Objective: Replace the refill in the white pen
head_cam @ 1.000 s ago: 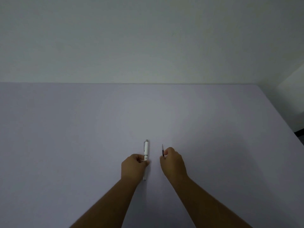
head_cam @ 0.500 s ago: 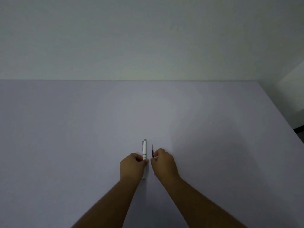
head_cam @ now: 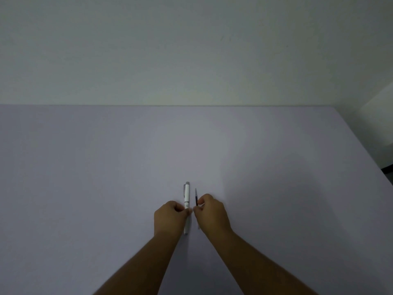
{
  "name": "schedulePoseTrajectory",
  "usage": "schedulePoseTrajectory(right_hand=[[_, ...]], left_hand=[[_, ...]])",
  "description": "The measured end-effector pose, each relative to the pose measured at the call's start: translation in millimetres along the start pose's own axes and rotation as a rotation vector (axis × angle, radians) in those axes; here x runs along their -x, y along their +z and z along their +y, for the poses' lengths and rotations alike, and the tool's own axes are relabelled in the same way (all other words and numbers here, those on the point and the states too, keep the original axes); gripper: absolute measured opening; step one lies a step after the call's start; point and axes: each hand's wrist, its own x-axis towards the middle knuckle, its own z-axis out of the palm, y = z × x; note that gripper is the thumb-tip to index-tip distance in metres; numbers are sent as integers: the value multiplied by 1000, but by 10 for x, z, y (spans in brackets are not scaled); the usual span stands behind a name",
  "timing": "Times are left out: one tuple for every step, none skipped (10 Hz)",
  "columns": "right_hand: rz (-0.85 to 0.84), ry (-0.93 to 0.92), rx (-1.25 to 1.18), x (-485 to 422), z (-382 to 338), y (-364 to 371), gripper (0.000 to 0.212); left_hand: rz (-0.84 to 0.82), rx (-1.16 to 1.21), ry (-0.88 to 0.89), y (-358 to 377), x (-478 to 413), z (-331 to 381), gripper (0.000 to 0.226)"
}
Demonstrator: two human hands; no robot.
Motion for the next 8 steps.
schedulePoseTrajectory(right_hand=[[2,-2,2,2,1,2,15],[-2,3,7,13,0,3,14],[1,-1,1,7,1,0,15],[0,-2,-8,14,-6,-11,16],[7,-2,-22,22,-1,0,17],[9,-2,-37,38,-6,-6,18],[19,11,-61,45,4,-35,17],[70,26,-64,68,16,-99,15]], left_hand=[[-1,-4,4,-3,-4,-8,18],[-9,-9,11,0,1,-17,19],[-10,-4,13,9,-1,-28,18],[-11,6,10,16,-2,-27,19],[-3,2,13,22,-4,-27,24],[-3,3,10,8,2,-40,20],[-19,-9,13,-14,-3,-60,26],[-1,-10,10,-93,31,-75,36]])
